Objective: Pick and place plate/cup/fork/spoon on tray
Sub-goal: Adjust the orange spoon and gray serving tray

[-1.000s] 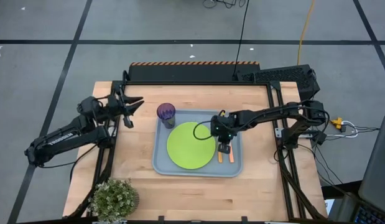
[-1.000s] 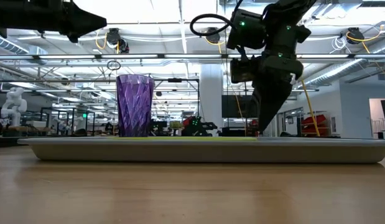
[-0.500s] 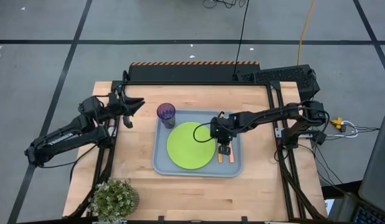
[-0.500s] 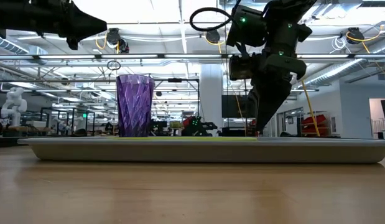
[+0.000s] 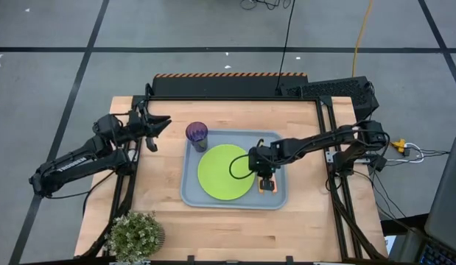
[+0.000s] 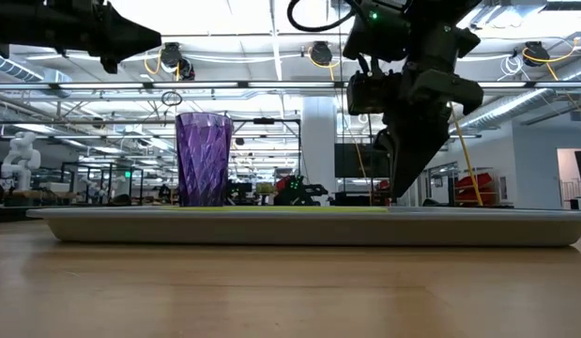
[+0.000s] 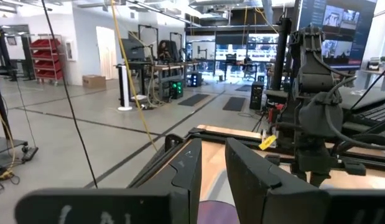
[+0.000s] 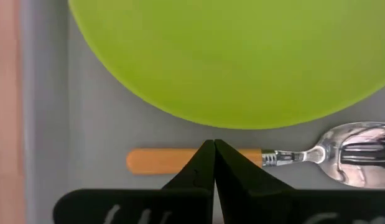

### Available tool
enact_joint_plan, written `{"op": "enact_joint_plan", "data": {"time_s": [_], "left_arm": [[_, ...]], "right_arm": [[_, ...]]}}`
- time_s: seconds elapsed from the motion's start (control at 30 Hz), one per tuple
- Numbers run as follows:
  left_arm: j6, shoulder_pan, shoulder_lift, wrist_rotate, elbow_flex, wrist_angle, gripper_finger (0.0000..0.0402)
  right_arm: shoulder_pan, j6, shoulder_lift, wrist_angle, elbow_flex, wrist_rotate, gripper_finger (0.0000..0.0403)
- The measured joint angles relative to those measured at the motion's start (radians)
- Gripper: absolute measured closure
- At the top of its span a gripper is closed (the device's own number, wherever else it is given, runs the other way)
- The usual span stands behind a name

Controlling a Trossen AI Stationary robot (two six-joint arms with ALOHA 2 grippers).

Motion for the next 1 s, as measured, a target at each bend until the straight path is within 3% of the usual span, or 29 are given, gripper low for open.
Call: {"op": "enact_joint_plan", "data": {"time_s": [1.0], "left_arm": [[0.013,0.0,0.0,0.0,0.0,-0.001,0.0325]], "right_arm": [[0.022,-0.011,0.038,-0.008,0.0,0.026,0.0403]]}}
